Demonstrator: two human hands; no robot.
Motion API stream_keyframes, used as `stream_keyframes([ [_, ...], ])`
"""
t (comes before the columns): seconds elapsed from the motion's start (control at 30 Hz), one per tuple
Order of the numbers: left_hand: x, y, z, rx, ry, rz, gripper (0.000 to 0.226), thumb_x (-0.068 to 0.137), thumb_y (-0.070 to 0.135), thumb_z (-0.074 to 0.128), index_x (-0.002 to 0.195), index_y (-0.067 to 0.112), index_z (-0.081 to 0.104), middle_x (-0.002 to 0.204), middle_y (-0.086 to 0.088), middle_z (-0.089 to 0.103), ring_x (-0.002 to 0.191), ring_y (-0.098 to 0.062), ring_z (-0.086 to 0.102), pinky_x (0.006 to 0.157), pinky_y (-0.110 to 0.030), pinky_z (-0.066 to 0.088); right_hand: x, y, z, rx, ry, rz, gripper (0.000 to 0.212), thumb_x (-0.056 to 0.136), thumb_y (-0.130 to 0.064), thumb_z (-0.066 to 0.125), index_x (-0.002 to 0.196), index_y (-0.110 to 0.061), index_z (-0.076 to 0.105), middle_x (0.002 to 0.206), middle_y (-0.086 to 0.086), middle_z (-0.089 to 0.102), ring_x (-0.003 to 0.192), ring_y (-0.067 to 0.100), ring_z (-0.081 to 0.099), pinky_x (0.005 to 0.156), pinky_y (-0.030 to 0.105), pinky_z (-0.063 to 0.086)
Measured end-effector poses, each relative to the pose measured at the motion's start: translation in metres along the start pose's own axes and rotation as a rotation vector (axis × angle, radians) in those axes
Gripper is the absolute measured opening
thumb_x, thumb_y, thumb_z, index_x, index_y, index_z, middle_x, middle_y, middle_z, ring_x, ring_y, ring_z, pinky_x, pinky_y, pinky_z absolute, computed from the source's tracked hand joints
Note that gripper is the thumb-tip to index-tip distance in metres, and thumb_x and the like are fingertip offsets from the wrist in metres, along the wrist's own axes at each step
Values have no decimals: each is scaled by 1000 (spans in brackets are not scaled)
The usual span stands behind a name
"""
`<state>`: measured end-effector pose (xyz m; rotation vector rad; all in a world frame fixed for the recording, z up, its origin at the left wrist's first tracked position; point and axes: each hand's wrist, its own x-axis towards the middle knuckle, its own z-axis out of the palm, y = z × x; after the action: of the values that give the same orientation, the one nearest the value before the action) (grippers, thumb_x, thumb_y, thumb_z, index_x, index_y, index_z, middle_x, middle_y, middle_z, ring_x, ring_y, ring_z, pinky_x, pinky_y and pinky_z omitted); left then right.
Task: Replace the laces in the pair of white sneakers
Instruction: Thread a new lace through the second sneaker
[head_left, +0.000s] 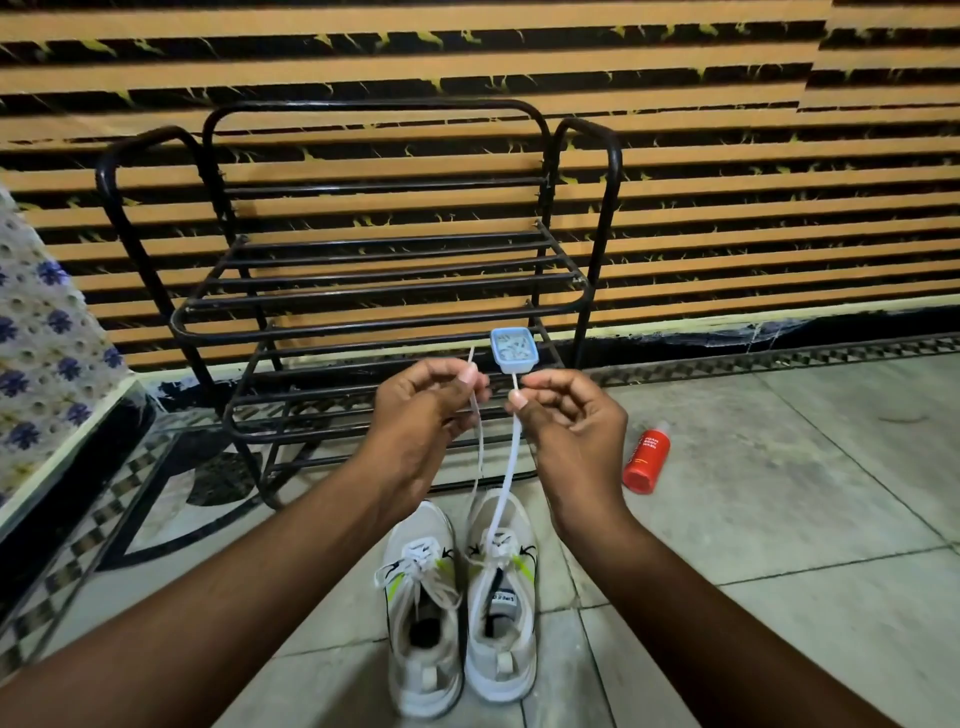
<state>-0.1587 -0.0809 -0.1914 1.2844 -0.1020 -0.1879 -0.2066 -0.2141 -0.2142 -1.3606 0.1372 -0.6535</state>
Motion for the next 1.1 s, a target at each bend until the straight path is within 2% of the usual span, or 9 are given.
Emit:
stream_keyframes([
  [0.1, 6, -23, -9, 130, 35, -9, 4, 99, 5, 63, 101, 6, 66, 87, -11, 74, 78, -20, 72, 71, -32, 59, 0, 19, -7, -26, -22, 44, 13, 90, 5, 66, 96, -6, 67, 88, 14, 70, 78, 28, 73, 73, 36, 61],
  [0.2, 11, -56, -20, 257, 72, -47, 1, 97, 0, 64, 97, -1, 65, 76, -11, 72, 63, -15, 66, 60, -26, 57, 0, 48, -19, -121, -32, 73, 12, 92, 3, 62, 93, -8, 67, 80, 10, 67, 63, 22, 65, 60, 35, 54],
  [0.3, 17, -94, -37, 424, 18, -86, 6, 95, -6, 63, 91, -3, 65, 72, -13, 70, 59, -11, 64, 51, -24, 52, 0, 83, -32, -299, -69, 102, 15, 90, -1, 65, 88, -14, 70, 74, -2, 68, 66, 13, 61, 66, 32, 50],
  [0.47, 22, -149, -63, 807, -150, 9, 20, 95, -6, 56, 101, 13, 60, 81, -14, 71, 58, -12, 57, 58, -26, 43, -12, 130, -52, -585, -153, 147, 23, 83, 3, 63, 83, -19, 70, 71, -7, 68, 67, 1, 61, 65, 9, 43],
  [0.57, 25, -170, -72, 952, -315, 33, 26, 90, -5, 58, 97, 19, 64, 80, 4, 72, 74, -9, 66, 73, -25, 51, -18, 154, -63, -701, -235, 196, 26, 85, 5, 56, 90, -17, 69, 77, -3, 71, 72, 4, 65, 70, 18, 48],
  [0.67, 28, -184, -71, 1072, -468, -61, 6, 88, 16, 74, 92, 19, 72, 90, 9, 73, 84, 1, 67, 81, -27, 53, -22, 167, -70, -725, -308, 257, 24, 85, 5, 57, 91, -13, 71, 79, 1, 72, 80, 18, 69, 81, 34, 53],
  [0.8, 36, -187, -77, 1370, -567, 47, 57, 66, 68, 77, 93, 19, 70, 78, 5, 67, 81, -8, 61, 75, -28, 49, -23, 172, -72, -699, -413, 253, 12, 85, -4, 69, 87, -15, 73, 73, -9, 67, 78, 15, 67, 80, 32, 53],
  [0.93, 37, -192, -80, 1458, -653, 149, 60, 68, 75, 71, 85, 18, 67, 81, 4, 65, 83, -14, 59, 78, -25, 40, -22, 175, -66, -761, -492, 222, 8, 78, -14, 79, 83, -18, 74, 75, -7, 72, 75, 8, 67, 76, 23, 51],
  [1.1, 34, -192, -78, 1524, -648, 150, 59, 72, 75, 72, 75, 18, 60, 78, 4, 62, 86, -19, 54, 81, -37, 50, -19, 179, -57, -823, -510, 246, 14, 72, -15, 83, 81, -17, 73, 70, -9, 69, 65, -5, 61, 64, 6, 39],
])
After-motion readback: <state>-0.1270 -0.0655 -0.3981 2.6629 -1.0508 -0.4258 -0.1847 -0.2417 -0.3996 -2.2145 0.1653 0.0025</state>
